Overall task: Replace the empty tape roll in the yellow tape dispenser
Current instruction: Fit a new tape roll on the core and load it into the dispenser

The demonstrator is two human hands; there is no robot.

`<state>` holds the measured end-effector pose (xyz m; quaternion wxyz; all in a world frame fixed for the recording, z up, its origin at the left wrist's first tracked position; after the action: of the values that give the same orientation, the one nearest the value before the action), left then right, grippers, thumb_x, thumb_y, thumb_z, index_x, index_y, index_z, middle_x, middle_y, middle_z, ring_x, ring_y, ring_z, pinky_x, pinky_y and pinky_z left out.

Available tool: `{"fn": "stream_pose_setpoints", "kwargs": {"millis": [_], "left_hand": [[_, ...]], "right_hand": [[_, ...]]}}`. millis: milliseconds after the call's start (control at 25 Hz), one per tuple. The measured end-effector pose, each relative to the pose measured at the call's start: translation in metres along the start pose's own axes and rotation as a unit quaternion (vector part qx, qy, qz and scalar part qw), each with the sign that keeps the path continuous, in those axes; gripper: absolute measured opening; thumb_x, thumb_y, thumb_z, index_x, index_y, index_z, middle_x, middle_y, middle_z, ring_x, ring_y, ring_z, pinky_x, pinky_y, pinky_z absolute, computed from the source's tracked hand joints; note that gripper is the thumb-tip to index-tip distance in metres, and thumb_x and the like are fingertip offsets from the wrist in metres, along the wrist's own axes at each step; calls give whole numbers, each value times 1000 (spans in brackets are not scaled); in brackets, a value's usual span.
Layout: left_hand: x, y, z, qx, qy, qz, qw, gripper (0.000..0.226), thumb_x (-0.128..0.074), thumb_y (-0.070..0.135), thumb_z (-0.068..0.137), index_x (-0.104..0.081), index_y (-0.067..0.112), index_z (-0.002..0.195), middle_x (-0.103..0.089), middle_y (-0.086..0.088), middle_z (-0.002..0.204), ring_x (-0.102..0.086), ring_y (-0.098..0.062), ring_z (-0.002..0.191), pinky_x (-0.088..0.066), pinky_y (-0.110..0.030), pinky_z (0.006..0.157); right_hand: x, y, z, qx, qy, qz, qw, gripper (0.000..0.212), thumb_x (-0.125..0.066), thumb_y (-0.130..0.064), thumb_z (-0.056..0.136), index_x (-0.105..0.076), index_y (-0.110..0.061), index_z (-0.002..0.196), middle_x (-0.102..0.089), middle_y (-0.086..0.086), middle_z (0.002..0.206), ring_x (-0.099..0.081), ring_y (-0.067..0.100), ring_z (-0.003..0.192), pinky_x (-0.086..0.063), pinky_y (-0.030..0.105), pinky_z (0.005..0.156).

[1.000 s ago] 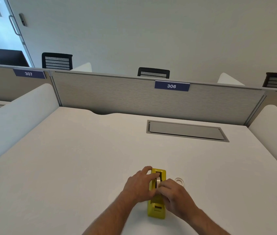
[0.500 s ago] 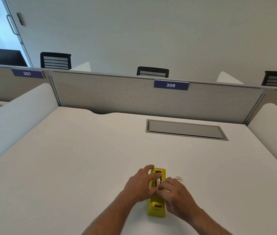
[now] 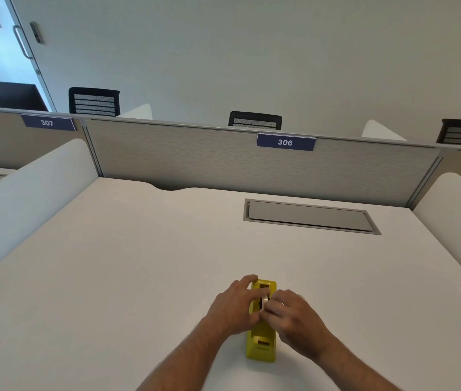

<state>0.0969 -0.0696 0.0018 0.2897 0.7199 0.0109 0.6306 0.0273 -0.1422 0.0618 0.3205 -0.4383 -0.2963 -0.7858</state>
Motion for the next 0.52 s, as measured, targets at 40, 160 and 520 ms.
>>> {"fn": "stream_pose_setpoints", "kwargs": {"millis": [40, 160, 520], "left_hand": [[0, 0, 0, 1, 0, 0, 1000, 57, -60, 50, 87, -36, 49, 138, -28, 10, 159, -41, -21, 137, -50, -45, 97], [0, 0, 0, 5, -1, 0, 1000, 57, -61, 50, 86, -37, 49, 138, -28, 10, 159, -41, -21, 137, -50, -45, 97], [0, 2, 0, -4, -18, 21, 1000, 60, -60, 51, 86, -34, 46, 141, -24, 8, 160, -39, -23, 138, -51, -46, 96]], "right_hand": [[1, 0, 0, 1, 10, -1, 1000, 26, -42, -14, 100, -67, -16, 90, -67, 0, 88, -53, 20, 89, -51, 31, 69], [7, -1, 0, 6, 34, -4, 999, 39, -31, -11, 104, -67, -15, 89, -67, 0, 87, -53, 21, 91, -51, 32, 72], [13, -11, -4, 42, 53, -33, 997, 32, -39, -14, 104, -68, -12, 89, -67, 2, 85, -51, 23, 88, -46, 34, 73]]}}
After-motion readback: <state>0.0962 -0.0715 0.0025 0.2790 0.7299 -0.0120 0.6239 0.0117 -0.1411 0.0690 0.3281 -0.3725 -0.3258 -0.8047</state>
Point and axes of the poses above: each hand's wrist, its own z-axis towards the middle knuckle, its own x-axis out of the back of the hand, y = z × x, the point moved 10 cm from there along z, towards the middle knuckle
